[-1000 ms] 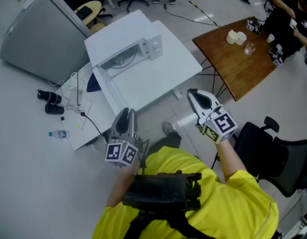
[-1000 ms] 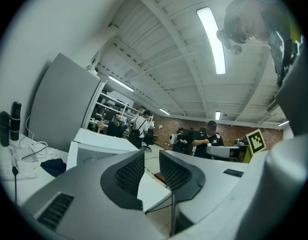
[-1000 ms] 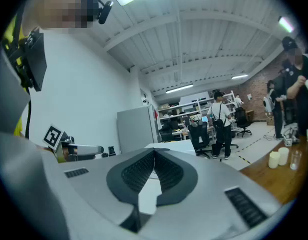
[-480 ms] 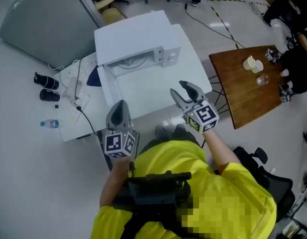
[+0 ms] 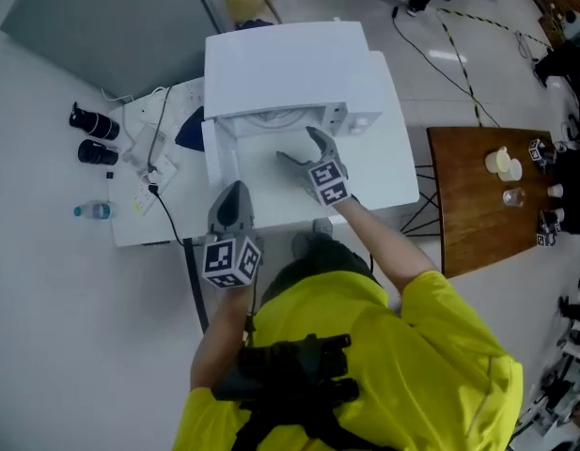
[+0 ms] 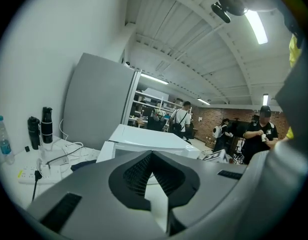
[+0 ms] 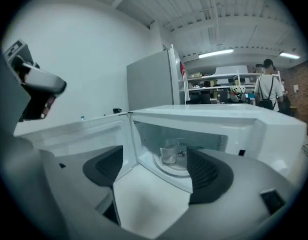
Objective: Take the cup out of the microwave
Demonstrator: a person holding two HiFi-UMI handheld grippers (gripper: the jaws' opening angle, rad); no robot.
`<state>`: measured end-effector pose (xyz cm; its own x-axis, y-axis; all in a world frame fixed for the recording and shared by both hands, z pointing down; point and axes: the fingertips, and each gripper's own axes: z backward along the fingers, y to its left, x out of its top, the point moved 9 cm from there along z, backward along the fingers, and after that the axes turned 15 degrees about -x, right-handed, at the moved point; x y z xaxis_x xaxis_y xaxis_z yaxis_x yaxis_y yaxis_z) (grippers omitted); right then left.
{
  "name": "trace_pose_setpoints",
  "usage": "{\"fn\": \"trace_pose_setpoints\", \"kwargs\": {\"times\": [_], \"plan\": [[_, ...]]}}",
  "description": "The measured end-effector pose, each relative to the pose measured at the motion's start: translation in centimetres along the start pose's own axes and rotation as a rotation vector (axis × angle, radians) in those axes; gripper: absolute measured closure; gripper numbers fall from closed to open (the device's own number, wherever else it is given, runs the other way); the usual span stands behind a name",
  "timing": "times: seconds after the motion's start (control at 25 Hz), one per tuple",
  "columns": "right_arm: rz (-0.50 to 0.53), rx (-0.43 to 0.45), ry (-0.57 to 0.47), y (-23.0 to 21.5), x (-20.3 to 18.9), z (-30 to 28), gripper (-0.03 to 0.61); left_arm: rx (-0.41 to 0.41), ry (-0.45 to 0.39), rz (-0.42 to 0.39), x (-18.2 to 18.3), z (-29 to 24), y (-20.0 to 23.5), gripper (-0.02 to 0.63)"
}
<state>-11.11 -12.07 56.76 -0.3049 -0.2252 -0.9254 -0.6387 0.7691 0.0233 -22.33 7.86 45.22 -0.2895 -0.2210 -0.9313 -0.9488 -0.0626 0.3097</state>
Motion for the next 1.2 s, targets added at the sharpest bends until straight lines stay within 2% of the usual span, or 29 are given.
{"fn": "trace_pose_setpoints", "kwargs": {"times": [0.16, 0.2, 0.24, 0.44, 0.56, 0.76, 0.96, 1.04, 1.2], "plan": [[0.012, -0.035, 0.056, -0.6, -1.9, -8.4, 0.166, 0.027, 0.07, 0.001, -0.6, -1.5, 1.0, 0.611], [0.017, -0.037, 0.079, -0.8, -2.5, -10.2, 0.11, 0.041, 0.09, 0.003, -0.7, -1.8, 1.2, 0.611], [0.027, -0.035, 0.1, -0.8, -2.9, -11.8, 0.107, 0.05, 0.103, 0.01, -0.7, -2.1, 1.4, 0.611], [0.078, -0.061, 0.133, -0.5, -4.4, -16.7, 0.109, 0.054, 0.098, 0.048, -0.6, -2.7, 2.2, 0.611], [0.064, -0.089, 0.126, -0.2, -3.9, -18.4, 0.14, 0.058, 0.104, 0.059, -0.9, -2.9, 2.6, 0.611], [0.044, -0.102, 0.162, 0.5, -4.4, -20.7, 0.141, 0.067, 0.109, 0.04, -1.1, -3.2, 3.1, 0.611], [0.094, -0.138, 0.162, 1.0, -4.0, -21.3, 0.175, 0.061, 0.106, 0.069, -1.2, -3.3, 3.1, 0.611], [0.106, -0.162, 0.157, 0.9, -4.0, -21.3, 0.235, 0.054, 0.093, 0.072, -1.2, -3.4, 3.2, 0.611], [0.132, -0.159, 0.136, 0.8, -3.1, -20.2, 0.236, 0.048, 0.087, 0.078, -1.3, -3.5, 3.3, 0.611]]}}
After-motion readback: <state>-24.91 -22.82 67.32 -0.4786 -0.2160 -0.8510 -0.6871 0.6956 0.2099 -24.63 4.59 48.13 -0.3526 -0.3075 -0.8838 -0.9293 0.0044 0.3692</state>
